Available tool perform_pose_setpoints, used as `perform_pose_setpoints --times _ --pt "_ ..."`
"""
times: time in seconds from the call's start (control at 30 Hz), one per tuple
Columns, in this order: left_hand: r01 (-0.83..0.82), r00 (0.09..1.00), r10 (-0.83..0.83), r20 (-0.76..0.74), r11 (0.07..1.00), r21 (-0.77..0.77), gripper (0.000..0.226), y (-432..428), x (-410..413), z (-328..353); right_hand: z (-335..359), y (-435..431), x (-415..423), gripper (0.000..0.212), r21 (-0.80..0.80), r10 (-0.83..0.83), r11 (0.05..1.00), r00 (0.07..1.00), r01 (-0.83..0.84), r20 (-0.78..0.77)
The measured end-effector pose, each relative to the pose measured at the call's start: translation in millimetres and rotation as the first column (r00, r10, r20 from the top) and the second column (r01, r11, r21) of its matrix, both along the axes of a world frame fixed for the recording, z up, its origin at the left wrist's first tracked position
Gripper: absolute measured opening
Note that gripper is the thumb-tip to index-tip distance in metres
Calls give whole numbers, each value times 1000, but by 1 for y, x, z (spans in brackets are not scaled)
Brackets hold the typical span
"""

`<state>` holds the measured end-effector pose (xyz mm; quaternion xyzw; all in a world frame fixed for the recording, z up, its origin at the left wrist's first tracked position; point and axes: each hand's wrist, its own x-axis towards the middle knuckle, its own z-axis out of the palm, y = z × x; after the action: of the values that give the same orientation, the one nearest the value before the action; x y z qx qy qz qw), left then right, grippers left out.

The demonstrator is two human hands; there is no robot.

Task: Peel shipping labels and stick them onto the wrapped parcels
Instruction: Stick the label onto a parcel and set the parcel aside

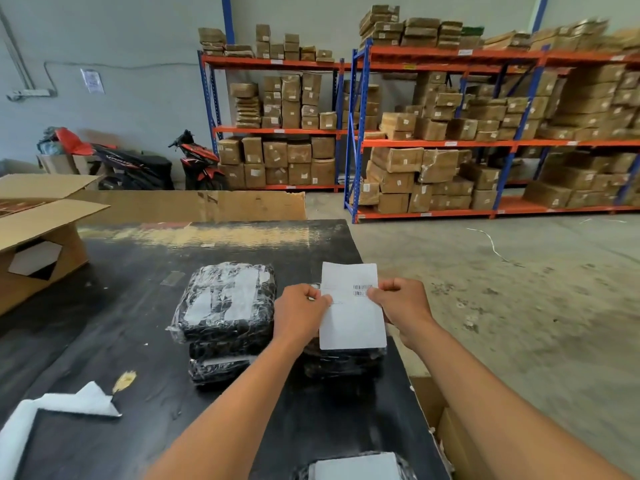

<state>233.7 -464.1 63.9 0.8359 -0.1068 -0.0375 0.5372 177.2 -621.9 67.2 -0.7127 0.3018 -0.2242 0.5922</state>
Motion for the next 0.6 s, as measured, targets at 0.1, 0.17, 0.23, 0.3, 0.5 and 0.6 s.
perform_pose_setpoints --times 0.1,0.17,0.23,0.3,0.5,0.6 --pt "-2 1000 2 15 1000 4 21 -10 17 13 12 -10 18 16 -17 -31 999 999 31 5" --pt "-25 1000 25 11 1000 -5 27 -16 27 19 17 -14 27 17 -36 -34 999 999 34 3" --pt "-48 999 48 8 999 13 28 -19 34 18 16 -16 34 17 -45 -36 998 999 36 -7" --pt "-67 998 67 5 997 50 29 -20 39 12 11 -17 40 16 -39 -31 999 999 30 -26" --pt "-97 995 97 4 990 102 22 -18 46 -5 -11 -12 54 14 -13 -21 1000 997 20 -76" --pt "-103 995 101 23 987 121 22 -19 47 -9 -18 -10 57 12 8 -29 1000 995 30 -90"
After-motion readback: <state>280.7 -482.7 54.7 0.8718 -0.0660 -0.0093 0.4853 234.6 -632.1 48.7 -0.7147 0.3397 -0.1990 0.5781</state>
